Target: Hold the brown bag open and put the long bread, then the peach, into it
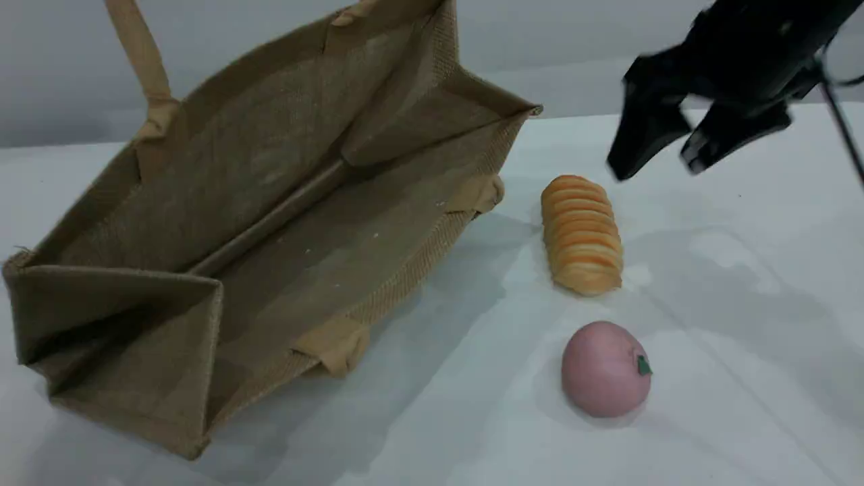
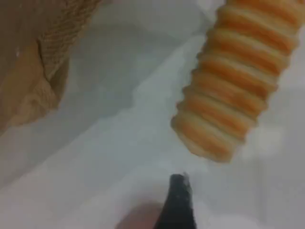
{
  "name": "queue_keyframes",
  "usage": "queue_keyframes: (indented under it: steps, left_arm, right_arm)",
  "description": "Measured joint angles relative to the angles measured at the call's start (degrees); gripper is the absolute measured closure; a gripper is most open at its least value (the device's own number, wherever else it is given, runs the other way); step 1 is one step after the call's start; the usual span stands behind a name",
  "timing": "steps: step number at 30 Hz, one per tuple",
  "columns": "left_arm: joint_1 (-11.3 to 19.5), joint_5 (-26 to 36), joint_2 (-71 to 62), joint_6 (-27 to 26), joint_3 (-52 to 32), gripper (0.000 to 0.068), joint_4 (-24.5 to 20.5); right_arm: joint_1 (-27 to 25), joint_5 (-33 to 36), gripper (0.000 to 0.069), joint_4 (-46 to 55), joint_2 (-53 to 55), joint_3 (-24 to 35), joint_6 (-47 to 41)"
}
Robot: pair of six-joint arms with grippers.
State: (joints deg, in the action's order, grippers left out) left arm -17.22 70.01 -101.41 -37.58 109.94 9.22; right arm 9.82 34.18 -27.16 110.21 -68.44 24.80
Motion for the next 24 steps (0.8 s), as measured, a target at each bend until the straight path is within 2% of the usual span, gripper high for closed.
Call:
queue_keyframes:
  steps: [10, 24]
  left_arm:
    - [0.0, -0.05, -0.05, -0.14, 0.0, 0.0589, 2.63]
    - [0.0, -0.05, -0.05, -0.09, 0.0, 0.0589, 3.04]
  right_arm:
    - [4.65, -10.05, 0.0139, 0.0, 6.26, -0.74, -0.06]
    - [4.65, -9.4, 0.0139, 0.46, 15.59, -9.02, -0.3]
